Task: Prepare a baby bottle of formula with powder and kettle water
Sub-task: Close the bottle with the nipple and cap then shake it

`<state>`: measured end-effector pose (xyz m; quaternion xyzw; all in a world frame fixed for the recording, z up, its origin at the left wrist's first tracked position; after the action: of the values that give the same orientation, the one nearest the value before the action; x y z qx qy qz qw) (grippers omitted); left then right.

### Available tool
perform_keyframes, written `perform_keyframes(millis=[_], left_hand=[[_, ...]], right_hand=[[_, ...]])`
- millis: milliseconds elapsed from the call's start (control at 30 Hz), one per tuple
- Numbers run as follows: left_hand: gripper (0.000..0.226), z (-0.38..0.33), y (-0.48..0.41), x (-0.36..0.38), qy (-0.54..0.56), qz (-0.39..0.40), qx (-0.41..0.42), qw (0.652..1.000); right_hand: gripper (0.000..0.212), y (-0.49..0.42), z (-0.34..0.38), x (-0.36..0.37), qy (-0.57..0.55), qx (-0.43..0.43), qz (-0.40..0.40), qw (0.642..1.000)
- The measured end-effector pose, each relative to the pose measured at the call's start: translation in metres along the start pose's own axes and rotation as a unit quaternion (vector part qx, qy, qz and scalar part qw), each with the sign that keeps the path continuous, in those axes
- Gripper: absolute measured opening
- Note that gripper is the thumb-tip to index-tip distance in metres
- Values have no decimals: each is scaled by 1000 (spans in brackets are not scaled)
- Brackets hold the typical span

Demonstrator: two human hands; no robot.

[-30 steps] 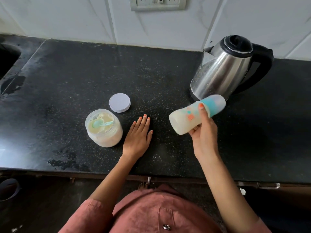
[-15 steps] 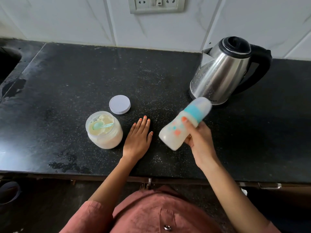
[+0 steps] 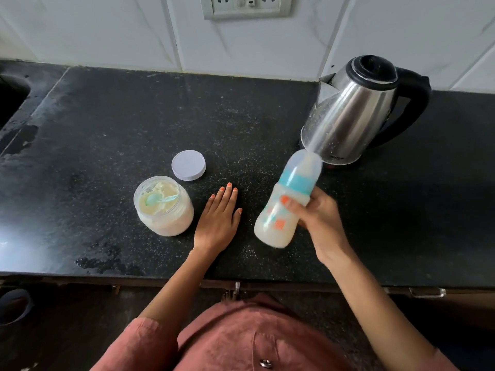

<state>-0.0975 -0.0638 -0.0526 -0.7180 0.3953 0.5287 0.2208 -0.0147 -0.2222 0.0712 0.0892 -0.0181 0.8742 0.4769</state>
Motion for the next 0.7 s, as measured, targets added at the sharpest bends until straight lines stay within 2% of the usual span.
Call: perform_keyframes(millis=[100, 167, 200, 300, 333, 367, 467, 533, 600, 700], left_hand=[[53, 0, 1, -1, 0, -4, 0, 1000], [53, -1, 2, -1, -2, -3, 0, 1000], [53, -1, 1, -1, -4, -3, 0, 1000], [53, 0, 0, 0, -1, 4, -4, 1000], [53, 0, 0, 0, 2, 5, -4, 1000], [53, 0, 0, 0, 2, 2, -3, 1000], [53, 1, 0, 1, -7, -8, 3, 1000], [63, 1, 1, 3, -10, -9, 6, 1000], [73, 1, 1, 3, -11, -11, 7, 1000], [58, 1, 0, 2, -10, -5, 1, 1000]], right_hand=[[34, -12, 4, -3, -138, 7, -124, 983], [37, -14, -1, 0, -165, 16, -153, 974], [37, -10, -3, 3, -145, 25, -133, 980], [26, 4, -4, 8, 8, 34, -5, 999], [26, 4, -2, 6, 29, 25, 6, 999], [27, 2, 0, 3, 16, 12, -8, 1000], [34, -12, 6, -6, -151, 8, -136, 979], [40, -16, 2, -8, -193, 1, -174, 966], [41, -9, 0, -4, -119, 5, -120, 986], [32, 5, -3, 0, 33, 12, 10, 999]])
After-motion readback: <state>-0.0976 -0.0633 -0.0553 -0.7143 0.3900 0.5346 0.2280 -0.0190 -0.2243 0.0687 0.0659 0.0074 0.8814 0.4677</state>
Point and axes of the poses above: each hand's wrist, its own y-axis away from the middle knuckle, its own x-axis out of the palm, z = x × y, the point moved 1 cm from there along -y, towards the middle knuckle, and after that the axes turned 10 degrees about -x, right-handed, at the moved point
